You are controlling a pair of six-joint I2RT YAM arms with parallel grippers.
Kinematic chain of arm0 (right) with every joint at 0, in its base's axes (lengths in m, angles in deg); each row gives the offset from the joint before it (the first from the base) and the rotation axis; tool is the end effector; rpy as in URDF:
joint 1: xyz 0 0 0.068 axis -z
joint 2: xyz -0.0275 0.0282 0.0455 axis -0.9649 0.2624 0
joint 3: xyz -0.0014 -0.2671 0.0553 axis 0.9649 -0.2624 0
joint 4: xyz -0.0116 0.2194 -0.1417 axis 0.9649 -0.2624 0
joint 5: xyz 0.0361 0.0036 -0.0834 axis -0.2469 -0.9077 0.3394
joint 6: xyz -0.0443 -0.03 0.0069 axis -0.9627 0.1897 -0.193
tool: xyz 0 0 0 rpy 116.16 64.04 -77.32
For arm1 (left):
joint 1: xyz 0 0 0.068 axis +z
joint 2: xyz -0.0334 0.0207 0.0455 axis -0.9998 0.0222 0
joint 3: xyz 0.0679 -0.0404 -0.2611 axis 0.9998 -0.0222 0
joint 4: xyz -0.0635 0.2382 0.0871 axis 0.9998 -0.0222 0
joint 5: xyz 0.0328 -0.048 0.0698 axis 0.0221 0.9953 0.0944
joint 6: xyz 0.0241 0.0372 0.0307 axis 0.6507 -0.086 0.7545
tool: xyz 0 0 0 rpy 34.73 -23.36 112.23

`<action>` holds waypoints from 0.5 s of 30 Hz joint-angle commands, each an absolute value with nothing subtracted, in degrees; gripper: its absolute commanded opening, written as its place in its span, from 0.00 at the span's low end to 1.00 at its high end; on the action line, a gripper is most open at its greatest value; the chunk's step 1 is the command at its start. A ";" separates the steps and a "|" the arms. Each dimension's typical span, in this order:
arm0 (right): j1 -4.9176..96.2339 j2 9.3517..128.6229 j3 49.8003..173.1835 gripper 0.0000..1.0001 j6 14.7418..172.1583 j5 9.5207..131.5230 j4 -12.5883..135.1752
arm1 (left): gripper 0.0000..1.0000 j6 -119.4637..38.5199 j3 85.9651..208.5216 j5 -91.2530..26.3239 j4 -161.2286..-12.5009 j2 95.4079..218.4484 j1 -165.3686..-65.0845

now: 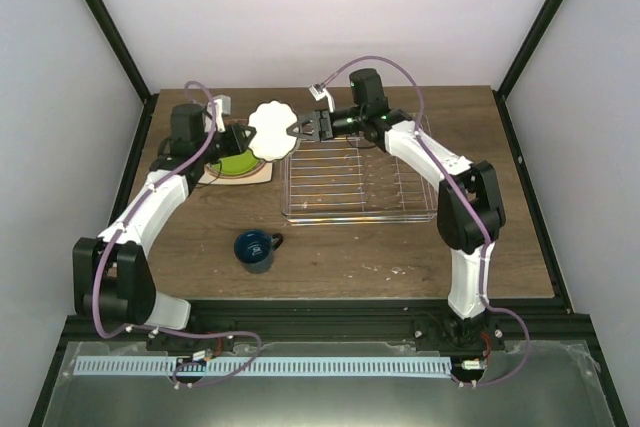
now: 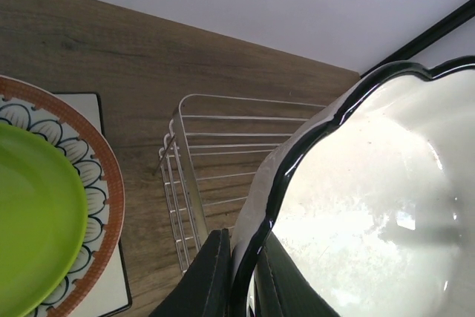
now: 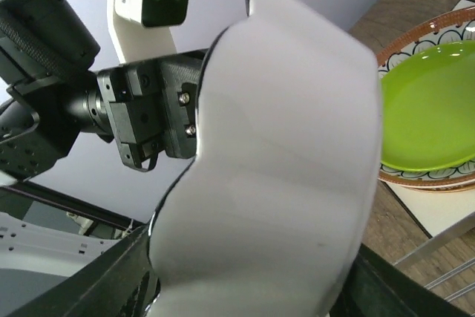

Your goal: Load the mixed dishes into the dish rack

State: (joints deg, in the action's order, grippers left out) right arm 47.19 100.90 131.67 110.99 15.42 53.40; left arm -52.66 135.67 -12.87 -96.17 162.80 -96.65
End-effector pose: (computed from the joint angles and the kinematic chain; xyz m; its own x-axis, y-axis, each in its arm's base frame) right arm 0.3897 0.2395 0.3023 -0.7301 -0.1684 -0.6622 -0.6818 0.1144 0.7226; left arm 0.3181 -0.0611 0.2947 -0.6378 -0.2711 -0.7209 0.2991 0.7754 -0.5562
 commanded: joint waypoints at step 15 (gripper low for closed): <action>46.57 103.57 133.20 0.32 112.00 11.99 56.08 | 0.32 -53.98 134.77 -9.70 -86.83 164.93 -96.89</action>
State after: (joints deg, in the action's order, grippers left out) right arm 47.61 103.72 131.69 113.49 14.81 53.75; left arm -52.77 134.47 -12.56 -92.37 165.07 -96.54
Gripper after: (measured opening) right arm 0.518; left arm 0.233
